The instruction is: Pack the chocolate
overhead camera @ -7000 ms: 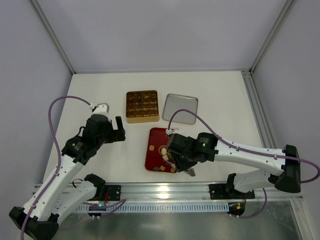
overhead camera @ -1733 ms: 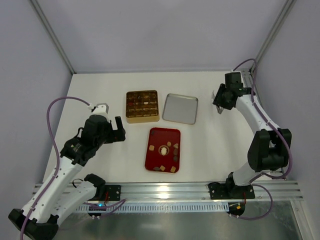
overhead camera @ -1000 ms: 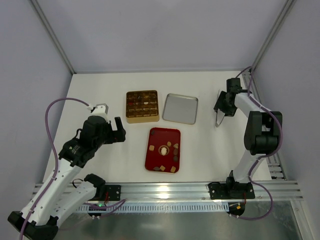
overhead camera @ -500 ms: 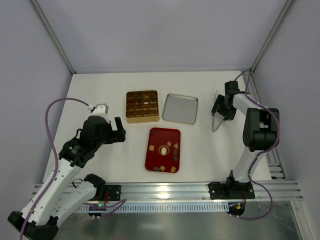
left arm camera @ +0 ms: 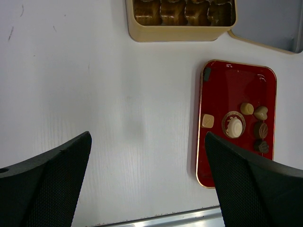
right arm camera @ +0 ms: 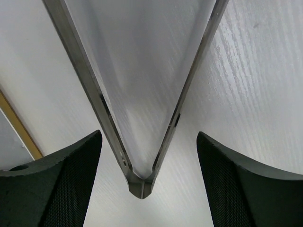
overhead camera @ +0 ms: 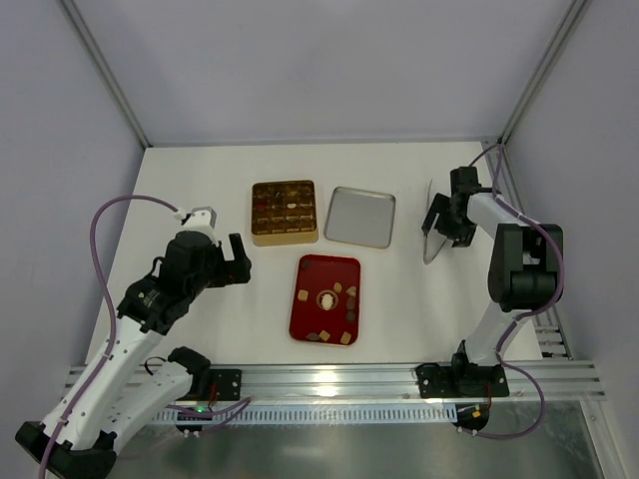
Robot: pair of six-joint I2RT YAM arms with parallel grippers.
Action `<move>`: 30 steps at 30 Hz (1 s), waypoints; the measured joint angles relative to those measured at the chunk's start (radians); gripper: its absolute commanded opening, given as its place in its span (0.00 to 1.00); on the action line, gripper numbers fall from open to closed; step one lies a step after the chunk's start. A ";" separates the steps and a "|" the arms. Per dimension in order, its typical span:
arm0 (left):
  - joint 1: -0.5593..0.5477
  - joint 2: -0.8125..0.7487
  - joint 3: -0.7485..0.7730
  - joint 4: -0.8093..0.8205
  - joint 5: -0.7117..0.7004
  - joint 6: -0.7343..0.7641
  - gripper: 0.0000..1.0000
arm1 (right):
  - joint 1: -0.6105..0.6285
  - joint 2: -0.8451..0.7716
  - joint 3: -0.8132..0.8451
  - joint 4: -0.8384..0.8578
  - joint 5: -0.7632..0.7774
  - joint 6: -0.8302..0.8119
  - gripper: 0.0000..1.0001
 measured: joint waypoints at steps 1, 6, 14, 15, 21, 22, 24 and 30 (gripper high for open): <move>0.000 0.000 0.000 0.000 0.000 0.000 1.00 | 0.000 -0.019 -0.006 -0.006 0.003 0.000 0.81; 0.000 0.002 0.000 0.000 0.000 0.000 0.99 | 0.004 -0.142 -0.010 -0.017 0.009 0.002 0.77; 0.000 0.085 0.022 0.010 0.058 -0.031 1.00 | 0.158 -0.125 0.142 -0.039 0.006 0.021 0.58; 0.000 0.108 0.035 0.021 0.076 -0.037 1.00 | 0.183 -0.084 0.187 -0.035 0.003 0.022 0.56; 0.000 0.246 0.176 0.085 0.147 -0.075 1.00 | 0.233 0.161 0.343 -0.009 -0.027 0.031 0.47; 0.000 0.269 0.200 0.105 0.158 -0.082 1.00 | 0.229 0.191 0.347 -0.010 -0.029 0.031 0.47; 0.000 0.310 0.230 0.138 0.186 -0.092 1.00 | 0.225 0.234 0.347 -0.017 -0.029 0.033 0.47; 0.000 0.423 0.257 0.200 0.259 -0.116 1.00 | 0.215 0.270 0.350 -0.024 -0.040 0.038 0.41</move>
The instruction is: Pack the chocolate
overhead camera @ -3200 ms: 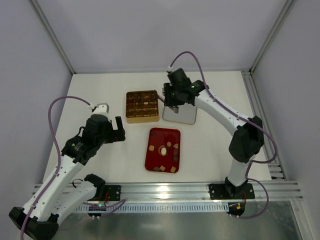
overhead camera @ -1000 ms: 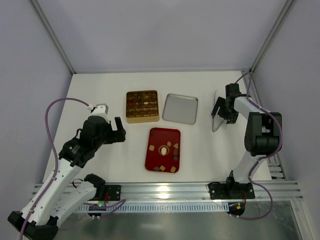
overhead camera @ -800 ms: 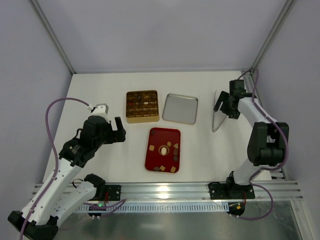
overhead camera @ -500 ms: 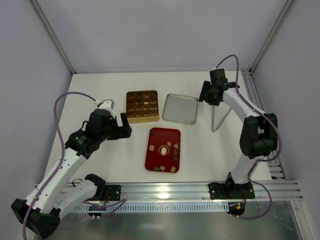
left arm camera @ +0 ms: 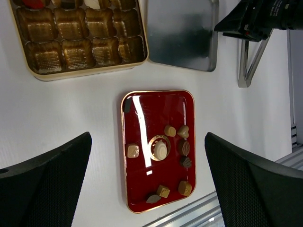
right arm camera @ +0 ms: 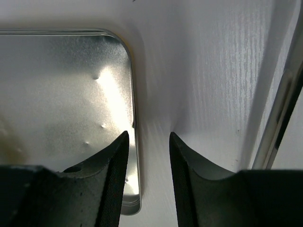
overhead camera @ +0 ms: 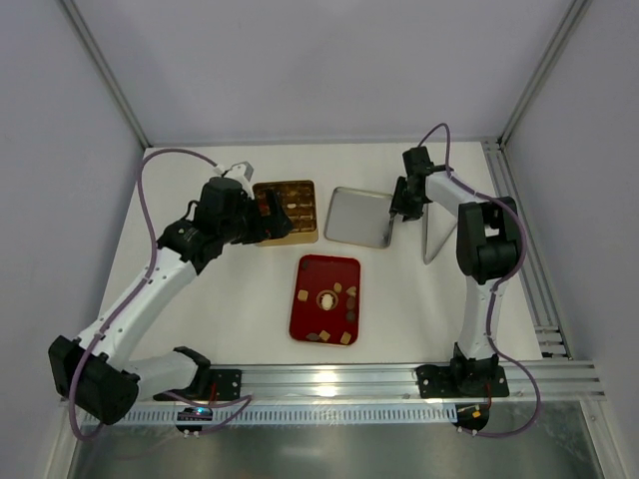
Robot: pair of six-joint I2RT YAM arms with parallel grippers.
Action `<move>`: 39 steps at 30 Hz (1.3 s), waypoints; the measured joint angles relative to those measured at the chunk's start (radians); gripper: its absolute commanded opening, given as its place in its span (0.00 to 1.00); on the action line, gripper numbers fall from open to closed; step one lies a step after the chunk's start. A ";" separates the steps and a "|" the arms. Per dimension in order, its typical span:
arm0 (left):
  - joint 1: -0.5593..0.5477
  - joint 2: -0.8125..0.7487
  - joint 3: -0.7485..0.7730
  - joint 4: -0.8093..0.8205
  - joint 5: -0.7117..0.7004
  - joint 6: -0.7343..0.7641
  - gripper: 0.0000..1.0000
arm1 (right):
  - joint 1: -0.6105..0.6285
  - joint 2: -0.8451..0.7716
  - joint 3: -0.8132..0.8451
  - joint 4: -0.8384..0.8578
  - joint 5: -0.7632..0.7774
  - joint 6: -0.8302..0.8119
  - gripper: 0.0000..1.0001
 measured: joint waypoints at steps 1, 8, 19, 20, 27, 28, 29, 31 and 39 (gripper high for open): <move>0.000 0.021 0.005 0.005 0.011 -0.002 1.00 | 0.000 0.000 0.002 0.003 -0.005 0.001 0.41; 0.000 0.159 0.065 0.079 0.088 -0.019 1.00 | 0.003 0.011 0.012 0.006 -0.023 0.013 0.32; -0.007 0.387 0.170 0.183 0.172 -0.033 1.00 | 0.023 0.059 0.074 0.001 -0.021 0.013 0.21; -0.009 0.409 0.179 0.191 0.180 -0.034 1.00 | 0.026 0.060 0.076 0.001 -0.021 0.013 0.18; -0.031 0.554 0.256 0.246 0.246 -0.039 1.00 | 0.027 0.063 0.079 -0.004 -0.019 0.009 0.04; -0.034 0.578 0.273 0.254 0.255 -0.041 1.00 | 0.027 0.063 0.079 -0.007 -0.019 0.008 0.04; -0.036 0.601 0.289 0.263 0.265 -0.042 1.00 | 0.026 0.063 0.079 -0.008 -0.019 0.008 0.04; -0.041 0.635 0.312 0.275 0.278 -0.045 1.00 | 0.019 0.061 0.079 -0.010 -0.019 0.007 0.04; -0.060 0.759 0.402 0.308 0.317 -0.050 1.00 | -0.024 -0.047 0.073 -0.046 -0.021 0.006 0.04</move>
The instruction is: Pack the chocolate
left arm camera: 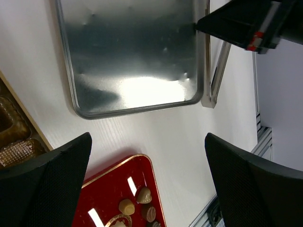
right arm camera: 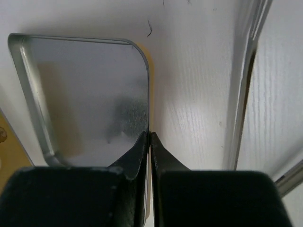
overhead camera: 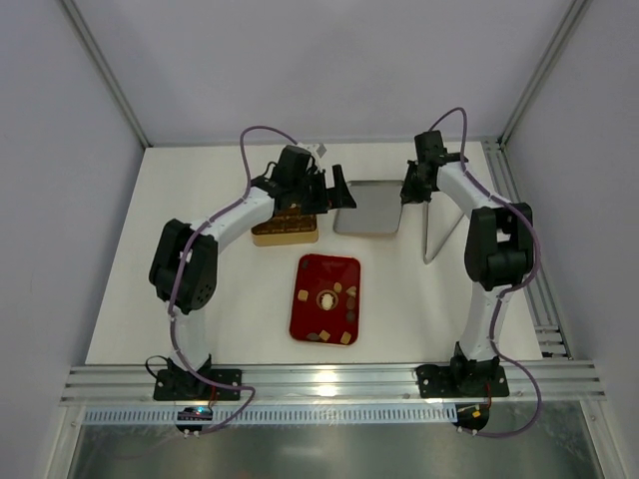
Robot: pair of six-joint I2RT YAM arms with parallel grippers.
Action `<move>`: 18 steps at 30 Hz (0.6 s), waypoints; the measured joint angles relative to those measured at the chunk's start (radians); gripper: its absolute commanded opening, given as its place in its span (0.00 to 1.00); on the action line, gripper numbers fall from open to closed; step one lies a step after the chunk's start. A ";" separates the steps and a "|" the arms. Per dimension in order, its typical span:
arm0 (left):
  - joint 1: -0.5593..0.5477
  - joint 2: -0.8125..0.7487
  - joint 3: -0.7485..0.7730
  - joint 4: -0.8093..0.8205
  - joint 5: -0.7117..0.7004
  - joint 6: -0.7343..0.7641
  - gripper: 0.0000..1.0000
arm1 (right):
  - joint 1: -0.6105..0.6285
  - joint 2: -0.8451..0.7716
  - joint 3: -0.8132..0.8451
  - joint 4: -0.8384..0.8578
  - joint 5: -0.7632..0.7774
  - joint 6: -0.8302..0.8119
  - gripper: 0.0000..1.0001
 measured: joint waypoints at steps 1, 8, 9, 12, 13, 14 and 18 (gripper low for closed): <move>0.000 0.014 0.009 0.002 0.001 0.000 1.00 | -0.006 -0.024 -0.001 -0.002 0.001 0.000 0.04; 0.000 0.101 0.081 0.009 0.009 -0.019 1.00 | -0.024 -0.149 -0.037 -0.004 0.002 -0.007 0.04; 0.000 0.112 0.092 0.010 0.010 -0.024 1.00 | -0.027 -0.157 -0.046 -0.002 0.000 -0.007 0.04; 0.000 0.157 0.133 0.016 0.010 -0.033 1.00 | -0.035 -0.173 -0.079 -0.002 -0.014 -0.006 0.04; 0.000 0.170 0.145 0.016 0.010 -0.034 1.00 | -0.039 -0.178 -0.093 -0.002 -0.021 -0.006 0.04; 0.000 0.189 0.164 0.017 0.010 -0.037 1.00 | -0.042 -0.181 -0.103 -0.003 -0.027 -0.006 0.04; 0.000 0.234 0.204 0.017 0.010 -0.052 1.00 | -0.058 -0.197 -0.129 -0.014 -0.050 -0.006 0.04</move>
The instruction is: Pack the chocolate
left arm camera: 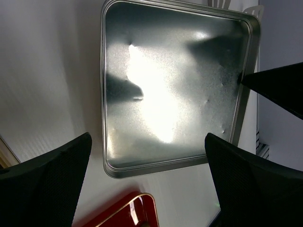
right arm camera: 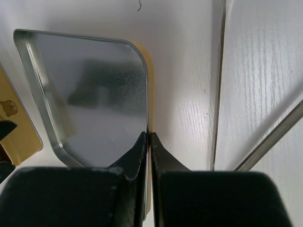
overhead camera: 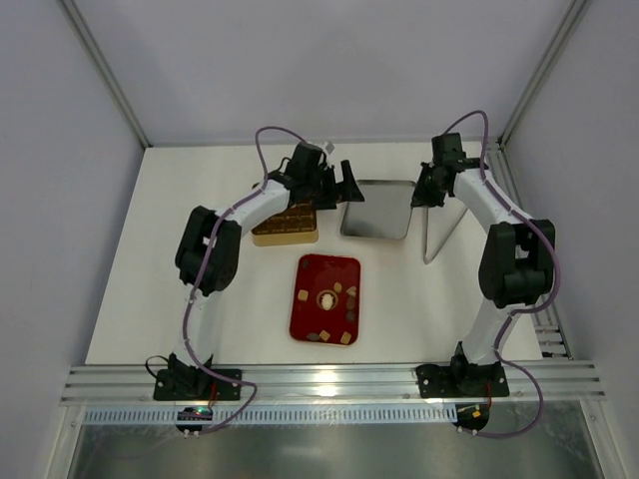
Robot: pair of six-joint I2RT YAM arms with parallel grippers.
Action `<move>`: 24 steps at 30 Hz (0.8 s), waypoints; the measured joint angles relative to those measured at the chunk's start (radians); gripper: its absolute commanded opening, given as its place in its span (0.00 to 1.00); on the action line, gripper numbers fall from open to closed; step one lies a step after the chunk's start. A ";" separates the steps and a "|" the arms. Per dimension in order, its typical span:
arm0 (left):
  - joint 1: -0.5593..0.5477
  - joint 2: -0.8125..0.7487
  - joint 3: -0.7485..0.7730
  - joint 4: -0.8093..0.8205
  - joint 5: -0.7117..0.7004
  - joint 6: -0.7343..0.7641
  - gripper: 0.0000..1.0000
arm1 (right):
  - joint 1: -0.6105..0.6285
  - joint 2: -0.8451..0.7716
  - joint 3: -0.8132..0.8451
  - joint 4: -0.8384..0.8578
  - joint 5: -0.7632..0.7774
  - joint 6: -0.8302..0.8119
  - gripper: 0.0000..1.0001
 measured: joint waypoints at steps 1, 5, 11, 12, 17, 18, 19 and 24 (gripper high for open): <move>0.000 0.006 0.005 -0.001 0.000 -0.001 1.00 | -0.004 -0.006 -0.001 -0.002 -0.004 0.000 0.04; 0.002 0.015 0.012 -0.002 -0.001 -0.005 0.99 | -0.016 -0.055 -0.001 -0.006 -0.024 0.000 0.04; 0.003 0.037 0.050 -0.002 0.005 -0.008 0.95 | -0.025 -0.119 -0.001 -0.007 -0.058 0.006 0.04; 0.003 0.040 0.053 -0.002 0.008 -0.011 0.93 | -0.025 -0.124 -0.001 -0.006 -0.066 0.008 0.04; 0.006 0.047 0.056 0.007 0.052 -0.042 0.79 | -0.029 -0.132 -0.026 0.005 -0.106 0.015 0.04; 0.006 0.047 0.056 0.014 0.062 -0.050 0.77 | -0.029 -0.133 -0.033 0.007 -0.113 0.015 0.04; 0.006 0.047 0.052 0.030 0.076 -0.060 0.74 | -0.029 -0.133 -0.039 0.008 -0.120 0.016 0.04; 0.008 0.046 -0.006 0.112 0.132 -0.117 0.59 | -0.029 -0.133 -0.082 0.032 -0.150 0.019 0.04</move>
